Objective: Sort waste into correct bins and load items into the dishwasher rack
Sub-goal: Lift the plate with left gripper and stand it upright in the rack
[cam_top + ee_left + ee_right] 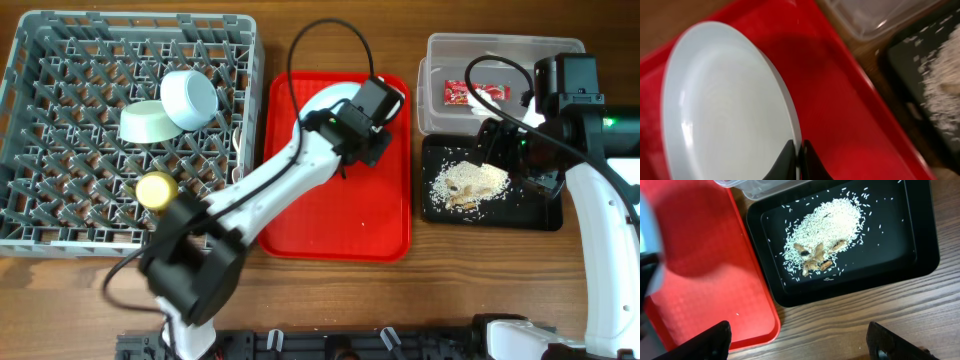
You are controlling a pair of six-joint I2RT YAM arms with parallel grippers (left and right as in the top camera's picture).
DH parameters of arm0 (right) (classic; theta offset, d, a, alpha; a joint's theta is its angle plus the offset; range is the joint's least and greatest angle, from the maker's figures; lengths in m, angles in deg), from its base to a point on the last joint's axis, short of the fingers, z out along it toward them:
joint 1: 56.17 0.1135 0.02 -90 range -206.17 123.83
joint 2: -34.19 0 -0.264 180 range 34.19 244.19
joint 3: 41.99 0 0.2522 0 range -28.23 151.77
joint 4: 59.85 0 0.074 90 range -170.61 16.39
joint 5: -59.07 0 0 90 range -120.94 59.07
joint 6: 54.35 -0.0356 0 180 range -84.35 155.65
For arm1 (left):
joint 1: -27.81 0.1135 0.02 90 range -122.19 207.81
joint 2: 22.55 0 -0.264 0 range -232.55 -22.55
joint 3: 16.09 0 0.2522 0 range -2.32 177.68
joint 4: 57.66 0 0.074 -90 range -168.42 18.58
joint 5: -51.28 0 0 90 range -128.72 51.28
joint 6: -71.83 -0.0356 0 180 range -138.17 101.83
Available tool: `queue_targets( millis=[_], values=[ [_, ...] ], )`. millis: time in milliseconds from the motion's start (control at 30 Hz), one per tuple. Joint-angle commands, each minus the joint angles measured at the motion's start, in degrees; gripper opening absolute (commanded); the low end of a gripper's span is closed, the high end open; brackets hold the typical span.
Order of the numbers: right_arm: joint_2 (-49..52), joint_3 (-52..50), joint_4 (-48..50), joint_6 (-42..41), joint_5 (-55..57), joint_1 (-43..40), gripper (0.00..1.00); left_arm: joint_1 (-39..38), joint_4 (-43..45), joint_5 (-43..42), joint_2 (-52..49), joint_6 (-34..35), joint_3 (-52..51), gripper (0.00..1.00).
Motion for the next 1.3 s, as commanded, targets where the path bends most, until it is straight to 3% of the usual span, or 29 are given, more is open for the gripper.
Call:
queue_targets(
  millis=[0, 100, 167, 400, 467, 800, 967, 1000, 1100, 1133, 1267],
  values=[
    [-0.6, 0.0, -0.1, 0.6, -0.5, -0.1, 0.87, 2.2, -1.3, 0.0, 9.1, 0.8, -0.2, 0.04],
    [-0.6, 0.0, 0.0, 0.6, -0.5, -0.1, 0.87, 6.5, -2.5, -0.8, 15.1, 5.2, -0.2, 0.04],
    [-0.6, 0.0, 0.0, 0.6, -0.5, -0.1, 0.87, 11.0, -3.0, -6.6, 18.1, 5.3, -0.2, 0.04],
    [-0.6, 0.0, 0.0, 0.6, -0.5, -0.1, 0.87, 31.1, -4.3, -43.8, 19.3, 7.0, -0.2, 0.04],
    [-0.6, 0.0, 0.0, 0.6, -0.5, -0.1, 0.87, 35.2, -4.5, -50.7, 17.9, 7.0, -0.2, 0.04],
    [-0.6, 0.0, 0.0, 0.6, -0.5, -0.1, 0.87, 42.8, -9.3, -50.9, 11.0, 7.0, -0.2, 0.04],
    [-0.6, 0.0, 0.0, 0.6, -0.5, -0.1, 0.87, 42.9, -12.0, -38.1, 8.6, 7.0, -0.2, 0.04],
    [-0.6, 0.0, 0.0, 0.6, -0.5, -0.1, 0.87, 42.9, -12.0, -36.4, 8.6, 7.0, -0.2, 0.07],
    [-0.6, 0.0, 0.1, 0.6, -0.5, -0.1, 0.87, 42.9, -11.8, -35.8, 8.7, 7.0, -0.2, 0.42],
    [-0.6, 0.0, 0.1, 0.6, -0.5, -0.1, 0.87, 42.9, -11.8, -35.8, 9.0, 7.0, -0.2, 0.63],
    [-0.6, 0.0, 1.5, 1.1, -0.5, -0.1, 0.87, 42.9, -11.9, -35.8, 13.1, 7.0, -0.2, 1.0]
  ],
)
